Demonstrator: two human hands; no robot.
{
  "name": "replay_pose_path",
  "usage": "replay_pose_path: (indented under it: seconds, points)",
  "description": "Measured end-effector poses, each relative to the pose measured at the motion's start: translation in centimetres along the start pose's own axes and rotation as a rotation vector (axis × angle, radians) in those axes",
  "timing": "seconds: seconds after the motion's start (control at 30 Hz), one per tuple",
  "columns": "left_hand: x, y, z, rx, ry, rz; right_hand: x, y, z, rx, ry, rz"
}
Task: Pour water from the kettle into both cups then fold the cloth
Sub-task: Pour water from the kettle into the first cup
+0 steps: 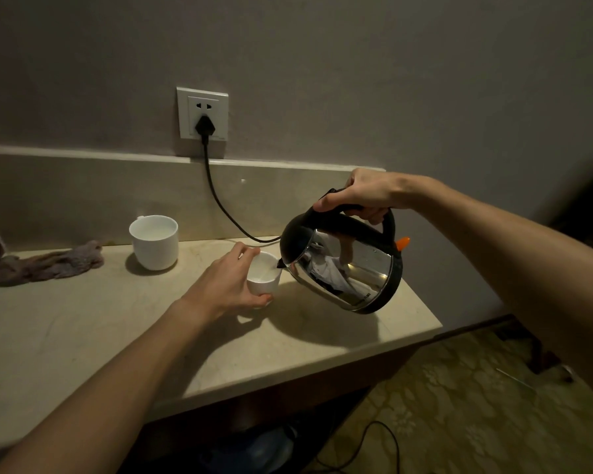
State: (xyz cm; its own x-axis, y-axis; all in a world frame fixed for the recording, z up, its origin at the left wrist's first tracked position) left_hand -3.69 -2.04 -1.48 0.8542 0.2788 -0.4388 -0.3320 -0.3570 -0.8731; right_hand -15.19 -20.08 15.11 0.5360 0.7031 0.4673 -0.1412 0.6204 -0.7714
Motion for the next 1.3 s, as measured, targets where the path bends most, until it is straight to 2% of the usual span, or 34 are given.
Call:
replay_pose_path:
  seconds: [1.3]
  points:
    - [-0.4,-0.5,0.0,-0.002,-0.015,0.012,2.9,-0.3,-0.2,0.04,0.022,0.155]
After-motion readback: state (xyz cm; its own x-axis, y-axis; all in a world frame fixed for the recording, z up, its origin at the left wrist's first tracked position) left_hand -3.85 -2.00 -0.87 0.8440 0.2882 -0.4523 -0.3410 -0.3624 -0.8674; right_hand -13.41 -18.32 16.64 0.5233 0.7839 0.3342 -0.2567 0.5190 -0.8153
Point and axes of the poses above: each hand's wrist, its own z-axis away from the middle knuckle, its own y-axis out of the palm, x = y × z, the point moved 7 cm from there along -z, towards the middle knuckle, and after that the axes turned 6 degrees about x, right-handed, at the moved point
